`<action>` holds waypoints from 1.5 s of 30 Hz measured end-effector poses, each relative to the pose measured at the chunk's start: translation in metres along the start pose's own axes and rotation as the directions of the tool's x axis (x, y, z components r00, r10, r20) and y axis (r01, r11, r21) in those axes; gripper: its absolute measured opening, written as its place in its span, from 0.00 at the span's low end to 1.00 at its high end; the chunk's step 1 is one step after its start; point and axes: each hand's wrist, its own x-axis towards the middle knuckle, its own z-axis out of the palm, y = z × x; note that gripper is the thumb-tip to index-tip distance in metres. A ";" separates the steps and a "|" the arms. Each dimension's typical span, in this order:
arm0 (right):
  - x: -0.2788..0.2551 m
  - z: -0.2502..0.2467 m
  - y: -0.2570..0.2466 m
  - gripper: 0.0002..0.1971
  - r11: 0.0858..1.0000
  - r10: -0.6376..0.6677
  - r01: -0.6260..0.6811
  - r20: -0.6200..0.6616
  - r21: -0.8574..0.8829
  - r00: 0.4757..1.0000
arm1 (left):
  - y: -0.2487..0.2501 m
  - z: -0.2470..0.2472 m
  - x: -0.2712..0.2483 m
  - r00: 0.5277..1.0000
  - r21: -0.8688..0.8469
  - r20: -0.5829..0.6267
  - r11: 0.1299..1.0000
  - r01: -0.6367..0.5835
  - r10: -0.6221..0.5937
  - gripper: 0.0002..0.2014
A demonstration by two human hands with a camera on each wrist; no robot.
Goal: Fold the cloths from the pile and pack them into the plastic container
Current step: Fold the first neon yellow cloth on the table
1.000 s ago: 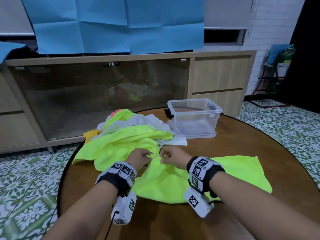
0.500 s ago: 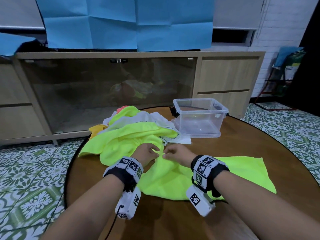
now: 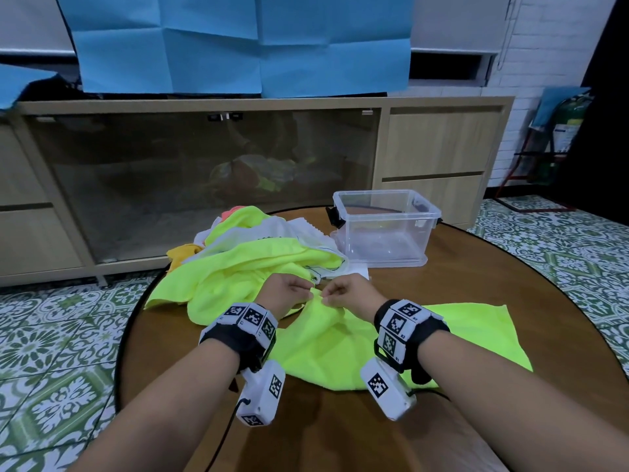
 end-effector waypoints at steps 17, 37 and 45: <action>0.002 -0.002 -0.001 0.14 0.999 -0.008 0.005 -0.058 -0.051 0.998 | 0.002 0.002 -0.002 0.998 -0.035 0.064 0.999 0.002 0.000 0.04; -0.039 -0.110 0.063 0.16 0.511 0.443 -0.350 -0.108 -0.785 0.890 | -0.056 -0.084 0.011 0.929 0.666 -0.336 0.659 0.350 -0.153 0.14; -0.032 -0.108 0.065 0.17 0.704 0.423 -0.495 -0.259 -0.509 0.868 | -0.053 -0.073 0.014 0.939 0.730 -0.312 0.597 0.334 -0.144 0.14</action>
